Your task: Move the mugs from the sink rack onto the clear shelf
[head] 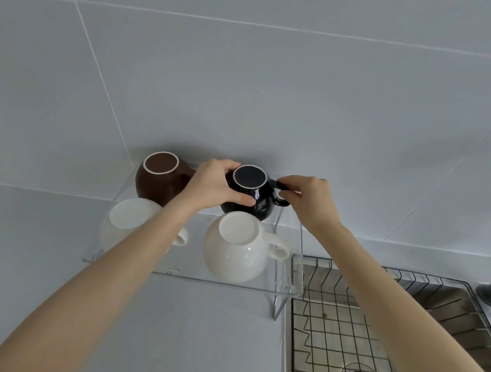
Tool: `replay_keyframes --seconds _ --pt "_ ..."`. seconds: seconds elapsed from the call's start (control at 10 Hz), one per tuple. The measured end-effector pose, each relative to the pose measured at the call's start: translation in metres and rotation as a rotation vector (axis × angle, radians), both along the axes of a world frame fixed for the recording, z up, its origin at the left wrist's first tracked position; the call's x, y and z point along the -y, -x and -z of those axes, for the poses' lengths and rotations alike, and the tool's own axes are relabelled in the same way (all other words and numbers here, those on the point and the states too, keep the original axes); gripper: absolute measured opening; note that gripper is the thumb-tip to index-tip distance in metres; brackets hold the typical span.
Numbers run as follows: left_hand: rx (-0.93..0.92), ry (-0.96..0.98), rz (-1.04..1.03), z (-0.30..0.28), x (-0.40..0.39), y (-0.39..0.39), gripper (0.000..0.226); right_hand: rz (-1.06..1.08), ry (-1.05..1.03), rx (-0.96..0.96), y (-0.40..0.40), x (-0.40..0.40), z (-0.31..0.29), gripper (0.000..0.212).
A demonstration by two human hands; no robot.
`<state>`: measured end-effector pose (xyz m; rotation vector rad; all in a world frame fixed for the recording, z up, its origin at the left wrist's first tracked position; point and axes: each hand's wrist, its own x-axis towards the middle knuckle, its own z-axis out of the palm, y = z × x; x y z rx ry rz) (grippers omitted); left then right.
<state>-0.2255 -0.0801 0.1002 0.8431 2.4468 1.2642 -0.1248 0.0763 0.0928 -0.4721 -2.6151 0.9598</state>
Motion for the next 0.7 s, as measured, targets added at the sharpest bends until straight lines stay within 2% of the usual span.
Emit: replay_keyframes --seconds 0.4,0.5,0.6,0.7 --pt "0.005 0.041 0.015 0.002 0.001 0.004 0.064 0.041 0.023 -0.004 -0.001 0.005 0.002 0.028" --pt "0.016 0.092 0.028 0.002 0.0 0.005 0.067 -0.003 -0.04 0.104 0.001 0.005 -0.003 0.035" --pt "-0.009 0.168 0.03 -0.011 0.0 -0.003 0.089 -0.07 -0.051 0.223 -0.008 0.008 -0.023 0.059" --pt "-0.059 0.082 0.006 -0.029 -0.002 -0.02 0.098 -0.087 0.076 0.091 -0.029 0.012 -0.041 0.071"
